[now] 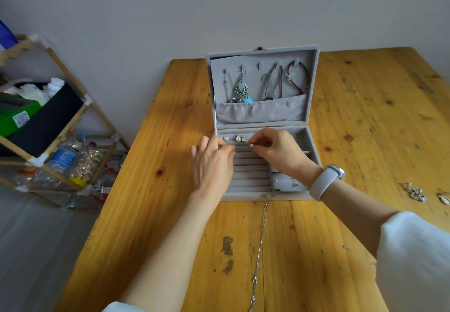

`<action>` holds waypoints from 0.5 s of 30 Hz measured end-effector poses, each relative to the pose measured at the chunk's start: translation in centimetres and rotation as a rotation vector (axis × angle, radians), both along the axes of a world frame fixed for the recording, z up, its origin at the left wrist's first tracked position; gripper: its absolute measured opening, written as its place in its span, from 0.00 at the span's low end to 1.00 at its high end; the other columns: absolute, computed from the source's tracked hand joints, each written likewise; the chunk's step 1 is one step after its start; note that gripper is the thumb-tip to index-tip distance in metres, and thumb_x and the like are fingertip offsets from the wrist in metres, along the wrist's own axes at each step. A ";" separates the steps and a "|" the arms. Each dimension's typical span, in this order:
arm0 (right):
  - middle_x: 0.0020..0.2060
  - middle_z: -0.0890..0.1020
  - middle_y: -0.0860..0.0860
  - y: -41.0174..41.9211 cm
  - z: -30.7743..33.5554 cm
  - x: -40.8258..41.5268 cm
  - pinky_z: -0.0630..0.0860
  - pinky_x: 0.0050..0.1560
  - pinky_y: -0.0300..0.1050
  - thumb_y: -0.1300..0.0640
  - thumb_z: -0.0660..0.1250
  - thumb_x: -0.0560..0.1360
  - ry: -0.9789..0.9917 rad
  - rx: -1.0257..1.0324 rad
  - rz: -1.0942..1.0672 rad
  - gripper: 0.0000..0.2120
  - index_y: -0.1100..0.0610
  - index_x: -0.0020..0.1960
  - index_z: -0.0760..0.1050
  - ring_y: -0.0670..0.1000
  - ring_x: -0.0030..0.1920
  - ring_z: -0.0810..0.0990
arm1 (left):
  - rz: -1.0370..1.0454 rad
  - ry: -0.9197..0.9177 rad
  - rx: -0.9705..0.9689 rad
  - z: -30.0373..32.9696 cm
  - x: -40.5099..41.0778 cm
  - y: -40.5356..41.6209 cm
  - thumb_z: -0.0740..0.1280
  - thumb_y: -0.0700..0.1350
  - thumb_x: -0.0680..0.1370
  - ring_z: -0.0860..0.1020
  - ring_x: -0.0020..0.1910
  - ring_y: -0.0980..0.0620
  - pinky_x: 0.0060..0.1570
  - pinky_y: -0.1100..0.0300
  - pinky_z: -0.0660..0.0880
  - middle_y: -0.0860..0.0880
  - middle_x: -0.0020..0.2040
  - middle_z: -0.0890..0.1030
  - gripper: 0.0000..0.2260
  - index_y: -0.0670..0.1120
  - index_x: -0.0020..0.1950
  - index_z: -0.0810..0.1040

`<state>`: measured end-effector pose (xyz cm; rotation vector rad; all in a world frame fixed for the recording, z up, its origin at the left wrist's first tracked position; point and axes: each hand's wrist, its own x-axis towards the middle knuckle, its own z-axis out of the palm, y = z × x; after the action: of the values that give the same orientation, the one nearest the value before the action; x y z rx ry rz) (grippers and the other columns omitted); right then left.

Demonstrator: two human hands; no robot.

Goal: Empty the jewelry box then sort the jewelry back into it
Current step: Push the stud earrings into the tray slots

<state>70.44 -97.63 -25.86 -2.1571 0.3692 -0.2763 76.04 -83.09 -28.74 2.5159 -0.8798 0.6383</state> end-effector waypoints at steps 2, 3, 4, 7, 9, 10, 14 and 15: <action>0.40 0.81 0.52 0.1 -0.1 0.2 0.72 0.43 0.35 0.64 0.66 0.72 0.013 -0.047 0.001 0.06 0.58 0.47 0.78 0.49 0.43 0.77 | 0.026 -0.005 -0.001 0.1 0.0 -0.1 0.73 0.43 0.68 0.74 0.41 0.44 0.39 0.54 0.62 0.49 0.39 0.78 0.03 0.47 0.41 0.84; 0.41 0.81 0.52 0.1 -0.1 0.2 0.73 0.47 0.37 0.63 0.66 0.72 0.019 -0.067 0.007 0.06 0.57 0.48 0.79 0.49 0.44 0.78 | 0.039 -0.014 0.005 0.1 0.0 -0.1 0.74 0.43 0.68 0.74 0.40 0.45 0.40 0.55 0.60 0.49 0.38 0.77 0.03 0.47 0.40 0.83; 0.42 0.82 0.52 0.1 -0.2 0.3 0.75 0.50 0.42 0.62 0.67 0.72 0.020 -0.085 0.016 0.06 0.57 0.48 0.79 0.50 0.45 0.78 | 0.051 -0.020 0.013 0.2 -0.1 -0.1 0.74 0.44 0.68 0.73 0.40 0.45 0.40 0.55 0.58 0.49 0.38 0.77 0.03 0.46 0.39 0.83; 0.44 0.83 0.52 0.3 -0.5 0.2 0.76 0.51 0.51 0.60 0.67 0.72 0.019 -0.140 0.033 0.05 0.55 0.47 0.79 0.51 0.46 0.79 | 0.073 -0.023 0.029 0.3 -0.2 -0.2 0.74 0.44 0.67 0.73 0.40 0.45 0.39 0.55 0.56 0.48 0.37 0.77 0.04 0.45 0.36 0.82; 0.44 0.83 0.52 0.6 -0.6 0.3 0.76 0.51 0.51 0.60 0.67 0.73 0.016 -0.163 0.031 0.05 0.55 0.47 0.80 0.52 0.47 0.79 | 0.084 -0.012 0.012 0.3 -0.3 -0.2 0.74 0.44 0.67 0.73 0.40 0.45 0.39 0.55 0.57 0.48 0.37 0.77 0.04 0.45 0.36 0.82; 0.45 0.83 0.52 0.7 -0.5 0.3 0.76 0.51 0.51 0.60 0.66 0.73 0.019 -0.170 0.031 0.05 0.55 0.47 0.80 0.53 0.47 0.79 | 0.088 -0.005 -0.003 0.4 -0.4 -0.2 0.74 0.44 0.67 0.73 0.41 0.45 0.40 0.55 0.59 0.49 0.38 0.77 0.03 0.45 0.37 0.82; 0.50 0.82 0.51 1.0 -0.4 0.2 0.74 0.52 0.49 0.60 0.64 0.75 0.043 -0.231 0.064 0.08 0.55 0.52 0.78 0.53 0.51 0.77 | 0.071 0.016 -0.037 0.3 -0.6 0.0 0.74 0.41 0.66 0.75 0.41 0.44 0.39 0.53 0.66 0.48 0.40 0.78 0.09 0.47 0.45 0.83; 0.51 0.81 0.52 1.0 -0.5 0.1 0.74 0.53 0.49 0.61 0.63 0.75 0.040 -0.252 0.075 0.09 0.56 0.52 0.78 0.53 0.52 0.77 | 0.063 0.023 -0.036 0.3 -0.5 0.0 0.73 0.41 0.67 0.75 0.42 0.44 0.39 0.53 0.65 0.48 0.40 0.78 0.10 0.48 0.47 0.83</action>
<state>70.50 -96.58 -26.33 -2.4212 0.2868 -0.2483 75.53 -83.11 -28.46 2.5224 -0.7774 0.6377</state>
